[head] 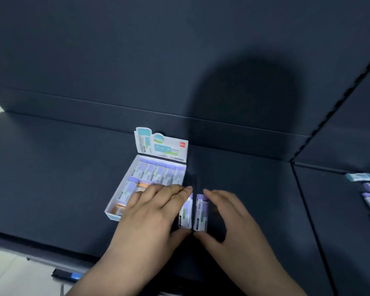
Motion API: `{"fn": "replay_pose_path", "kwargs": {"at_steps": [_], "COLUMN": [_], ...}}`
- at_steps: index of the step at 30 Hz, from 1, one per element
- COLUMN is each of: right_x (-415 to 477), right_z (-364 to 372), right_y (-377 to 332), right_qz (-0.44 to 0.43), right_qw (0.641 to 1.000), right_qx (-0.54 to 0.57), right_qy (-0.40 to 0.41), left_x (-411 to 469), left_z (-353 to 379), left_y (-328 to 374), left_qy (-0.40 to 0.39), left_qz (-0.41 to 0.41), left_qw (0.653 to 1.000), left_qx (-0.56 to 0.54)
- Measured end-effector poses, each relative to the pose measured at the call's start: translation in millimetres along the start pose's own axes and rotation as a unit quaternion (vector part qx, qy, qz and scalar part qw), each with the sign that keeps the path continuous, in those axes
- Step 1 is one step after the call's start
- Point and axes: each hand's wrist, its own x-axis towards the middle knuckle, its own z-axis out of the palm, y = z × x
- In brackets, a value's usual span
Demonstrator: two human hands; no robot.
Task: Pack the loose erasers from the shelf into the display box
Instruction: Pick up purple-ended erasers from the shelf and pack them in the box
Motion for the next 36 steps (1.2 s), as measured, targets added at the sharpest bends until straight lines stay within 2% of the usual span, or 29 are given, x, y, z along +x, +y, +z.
{"fn": "replay_pose_path", "kwargs": {"at_steps": [9, 13, 16, 22, 31, 36], "right_x": [44, 52, 58, 63, 69, 72], "right_z": [56, 72, 80, 84, 80, 86], "right_y": [-69, -70, -72, -80, -87, -86], "right_qz": [0.061, 0.099, 0.104, 0.121, 0.153, 0.155], "right_qw": [0.994, 0.982, 0.98, 0.978, 0.972, 0.972], "right_qx": [-0.075, -0.148, -0.161, -0.162, -0.177, -0.178], "right_qy": [0.048, 0.058, 0.052, 0.053, -0.022, 0.007], "left_x": [5, 12, 13, 20, 22, 21], "left_z": [-21, -29, -24, -21, -20, -12], "left_y": [-105, -116, -122, -124, -130, -133], "left_qy": [-0.064, -0.14, -0.127, -0.136, -0.165, -0.144], "left_qz": [0.035, 0.041, 0.061, 0.097, 0.11, 0.112], "left_qw": [0.997, 0.989, 0.99, 0.986, 0.98, 0.982], "left_qx": [0.019, 0.032, -0.002, 0.01, -0.024, -0.054]}}
